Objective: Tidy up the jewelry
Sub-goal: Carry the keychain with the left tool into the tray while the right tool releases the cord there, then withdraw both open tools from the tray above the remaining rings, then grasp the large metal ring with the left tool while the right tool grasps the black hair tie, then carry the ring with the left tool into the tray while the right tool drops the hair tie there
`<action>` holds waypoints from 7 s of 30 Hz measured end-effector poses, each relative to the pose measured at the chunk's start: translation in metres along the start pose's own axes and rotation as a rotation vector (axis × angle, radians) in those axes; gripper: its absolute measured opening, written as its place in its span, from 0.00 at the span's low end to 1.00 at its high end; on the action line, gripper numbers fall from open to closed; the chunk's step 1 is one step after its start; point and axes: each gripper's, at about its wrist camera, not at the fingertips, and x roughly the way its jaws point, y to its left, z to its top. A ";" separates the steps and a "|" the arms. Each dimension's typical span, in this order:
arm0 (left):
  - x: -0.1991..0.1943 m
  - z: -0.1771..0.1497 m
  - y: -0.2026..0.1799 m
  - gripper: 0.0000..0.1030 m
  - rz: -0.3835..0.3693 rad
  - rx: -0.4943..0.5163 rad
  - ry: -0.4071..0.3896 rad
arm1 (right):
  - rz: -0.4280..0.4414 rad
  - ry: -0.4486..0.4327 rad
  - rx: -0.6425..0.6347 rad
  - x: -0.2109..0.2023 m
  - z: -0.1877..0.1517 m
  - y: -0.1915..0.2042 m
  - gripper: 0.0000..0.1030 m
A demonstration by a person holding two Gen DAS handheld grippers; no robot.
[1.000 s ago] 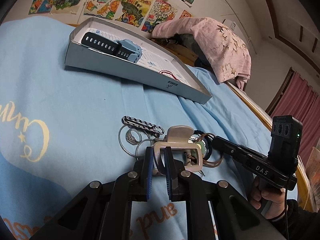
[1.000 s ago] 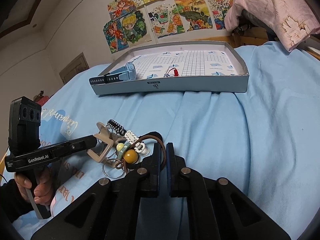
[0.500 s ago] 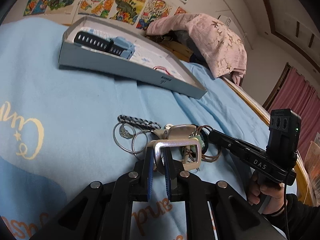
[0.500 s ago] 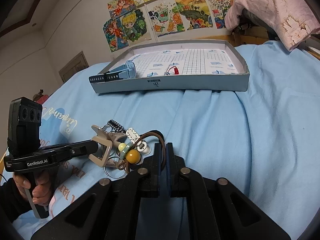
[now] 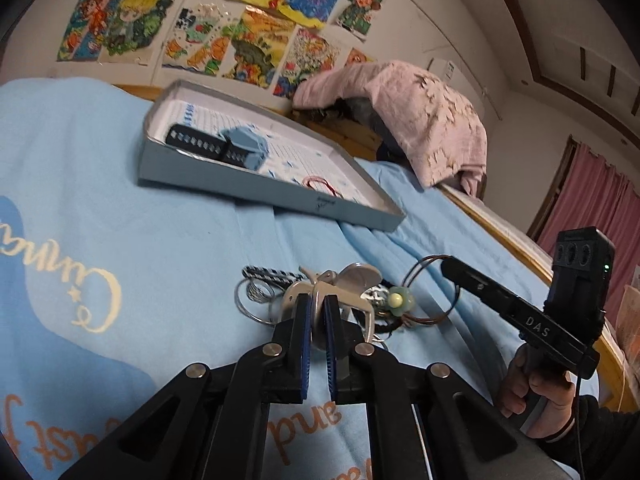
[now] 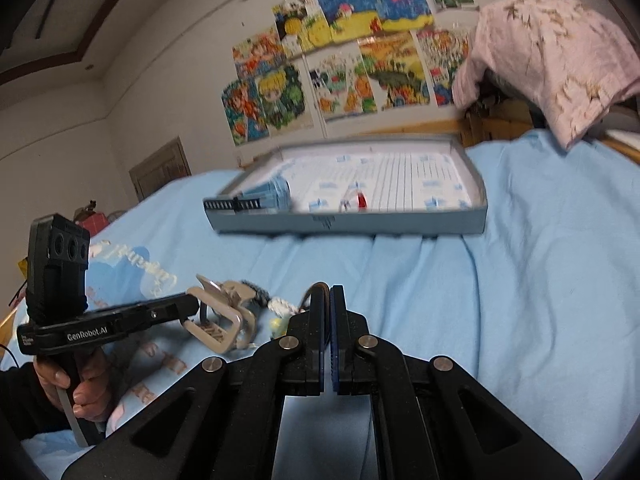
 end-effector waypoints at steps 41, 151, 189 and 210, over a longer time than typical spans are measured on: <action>0.044 0.129 0.079 0.04 0.226 -0.152 -0.129 | -0.057 -0.057 -0.061 0.128 0.088 0.024 0.03; -0.023 0.055 0.009 1.00 0.322 -0.016 -0.126 | -0.103 -0.072 -0.039 -0.002 0.058 0.008 0.95; 0.065 0.014 0.027 0.15 0.178 -0.038 0.268 | -0.020 0.178 -0.035 0.055 0.009 -0.003 0.20; 0.015 0.007 0.012 0.03 0.134 0.008 0.109 | -0.012 0.257 -0.037 0.060 0.000 -0.001 0.05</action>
